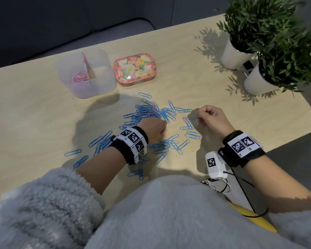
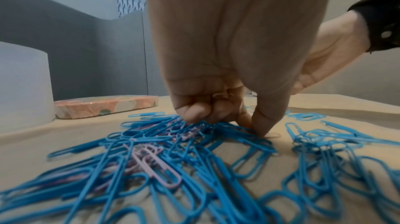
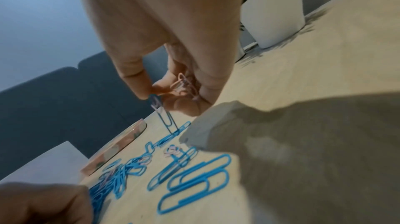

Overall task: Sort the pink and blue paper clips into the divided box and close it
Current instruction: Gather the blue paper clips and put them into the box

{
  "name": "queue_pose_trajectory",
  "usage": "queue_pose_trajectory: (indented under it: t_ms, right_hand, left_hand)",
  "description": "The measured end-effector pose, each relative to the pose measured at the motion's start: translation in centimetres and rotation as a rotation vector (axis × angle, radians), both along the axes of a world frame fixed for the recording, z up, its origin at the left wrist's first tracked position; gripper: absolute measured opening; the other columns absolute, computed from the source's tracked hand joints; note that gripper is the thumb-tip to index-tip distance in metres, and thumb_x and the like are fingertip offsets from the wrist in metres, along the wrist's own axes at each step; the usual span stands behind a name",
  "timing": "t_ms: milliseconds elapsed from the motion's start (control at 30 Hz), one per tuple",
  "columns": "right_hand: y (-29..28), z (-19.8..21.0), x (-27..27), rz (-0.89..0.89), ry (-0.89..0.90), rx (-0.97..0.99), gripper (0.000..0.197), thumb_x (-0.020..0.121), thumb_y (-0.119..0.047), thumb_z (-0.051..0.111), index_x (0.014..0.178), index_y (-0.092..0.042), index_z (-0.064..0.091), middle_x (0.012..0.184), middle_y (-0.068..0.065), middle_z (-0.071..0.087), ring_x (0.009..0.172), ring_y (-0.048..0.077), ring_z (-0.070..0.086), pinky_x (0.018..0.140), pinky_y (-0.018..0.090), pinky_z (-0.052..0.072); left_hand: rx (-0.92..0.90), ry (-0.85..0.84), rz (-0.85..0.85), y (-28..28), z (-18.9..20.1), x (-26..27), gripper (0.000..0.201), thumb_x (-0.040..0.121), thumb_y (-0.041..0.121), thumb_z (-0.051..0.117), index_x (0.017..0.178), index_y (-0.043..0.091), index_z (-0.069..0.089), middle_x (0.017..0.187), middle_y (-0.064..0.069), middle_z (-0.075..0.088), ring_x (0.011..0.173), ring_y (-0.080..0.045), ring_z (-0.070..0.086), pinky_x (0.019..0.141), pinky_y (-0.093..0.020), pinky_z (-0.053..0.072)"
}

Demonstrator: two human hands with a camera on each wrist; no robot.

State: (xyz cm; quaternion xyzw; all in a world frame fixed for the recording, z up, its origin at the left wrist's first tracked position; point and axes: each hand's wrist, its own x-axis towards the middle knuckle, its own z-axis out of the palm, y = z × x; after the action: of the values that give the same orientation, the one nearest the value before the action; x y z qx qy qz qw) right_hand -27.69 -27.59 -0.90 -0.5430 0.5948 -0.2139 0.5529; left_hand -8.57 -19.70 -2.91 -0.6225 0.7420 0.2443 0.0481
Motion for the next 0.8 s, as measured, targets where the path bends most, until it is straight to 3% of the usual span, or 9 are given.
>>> queue_pose_trajectory:
  t_ms: [100,167,300,400,467,533,633,733,800]
  right_hand:
    - [-0.4,-0.5,0.7,-0.105,-0.027,0.070,0.028,0.083,0.005,0.047,0.059,-0.010,0.046,0.045,0.007,0.051,0.028,0.010,0.043,0.035,0.015,0.035]
    - [-0.6,-1.2,1.1,-0.084,0.026,0.070,0.029,0.088,0.003,0.043,0.063,-0.012,0.047,0.054,0.010,0.050,0.027,0.007,0.043,0.033,0.013,0.034]
    - [-0.9,-1.8,1.2,0.113,0.175,-0.033,0.023,0.088,0.003,0.048,0.074,-0.012,0.060,0.068,0.005,0.060,0.042,0.001,0.053,0.047,0.015,0.044]
    - [-0.9,-1.8,0.5,0.090,0.013,0.083,0.013,0.086,0.005,0.055,0.085,-0.005,0.063,0.065,0.006,0.070,0.044,0.013,0.053,0.044,0.019,0.043]
    - [-0.8,-1.4,0.2,0.045,-0.110,0.162,0.014,0.086,0.004,0.057,0.084,-0.008,0.063,0.068,0.005,0.073,0.046,0.015,0.060,0.044,0.021,0.050]
    - [-0.4,-0.7,0.2,0.040,-0.182,0.192,0.015,0.085,0.008,0.055,0.085,-0.006,0.061,0.060,0.002,0.072,0.049,0.012,0.067,0.050,0.019,0.056]
    - [0.4,-0.1,0.7,0.072,-0.263,0.227,0.016,0.084,0.014,0.053,0.085,-0.002,0.059,0.057,0.003,0.071,0.052,0.013,0.069,0.052,0.020,0.057]
    - [1.2,0.3,1.5,0.113,-0.338,0.311,0.019,0.082,0.018,0.052,0.087,0.001,0.059,0.060,0.004,0.072,0.054,0.013,0.070,0.054,0.019,0.057]
    - [1.5,0.5,2.1,0.139,-0.371,0.356,0.022,0.081,0.021,0.050,0.087,0.002,0.059,0.060,0.004,0.072,0.055,0.014,0.070,0.056,0.020,0.058]
  left_hand:
    - [-0.010,-0.077,-0.024,0.2,0.1,-0.3,0.020,0.090,0.017,0.040,0.099,0.006,0.053,0.103,-0.011,0.062,0.096,-0.032,0.060,0.075,-0.037,0.045]
    - [-0.026,-0.135,-0.074,0.3,0.2,-0.5,0.019,0.090,0.018,0.040,0.099,0.006,0.053,0.104,-0.011,0.063,0.095,-0.032,0.061,0.074,-0.037,0.044]
    - [-0.064,-0.267,-0.210,0.3,0.4,-0.6,0.018,0.094,0.011,0.039,0.107,0.007,0.052,0.110,-0.009,0.062,0.102,-0.029,0.060,0.081,-0.037,0.042]
    - [-0.041,-0.273,-0.226,0.4,0.4,-0.7,0.019,0.094,0.010,0.039,0.107,0.005,0.053,0.110,-0.010,0.062,0.103,-0.030,0.059,0.080,-0.036,0.041]
    - [0.027,-0.124,-0.102,0.5,0.4,-0.6,0.016,0.092,0.012,0.041,0.099,0.005,0.054,0.104,-0.012,0.063,0.097,-0.031,0.060,0.076,-0.037,0.043]
    - [0.113,0.160,0.116,0.4,0.4,-0.2,0.007,0.090,0.015,0.045,0.087,0.010,0.050,0.091,-0.009,0.060,0.085,-0.028,0.055,0.072,-0.034,0.042]
    - [0.155,0.556,0.385,-0.1,0.6,0.6,0.017,0.090,0.015,0.049,0.073,0.015,0.047,0.067,0.006,0.048,0.061,-0.010,0.045,0.059,-0.023,0.035]
    - [0.162,0.876,0.595,-0.4,1.1,1.4,0.020,0.090,0.011,0.052,0.070,0.014,0.057,0.063,0.003,0.054,0.044,0.003,0.046,0.050,-0.013,0.039]
    - [0.161,1.061,0.695,-0.6,1.4,1.7,0.020,0.090,0.007,0.053,0.072,0.012,0.060,0.067,0.000,0.060,0.046,0.003,0.051,0.051,-0.012,0.043]
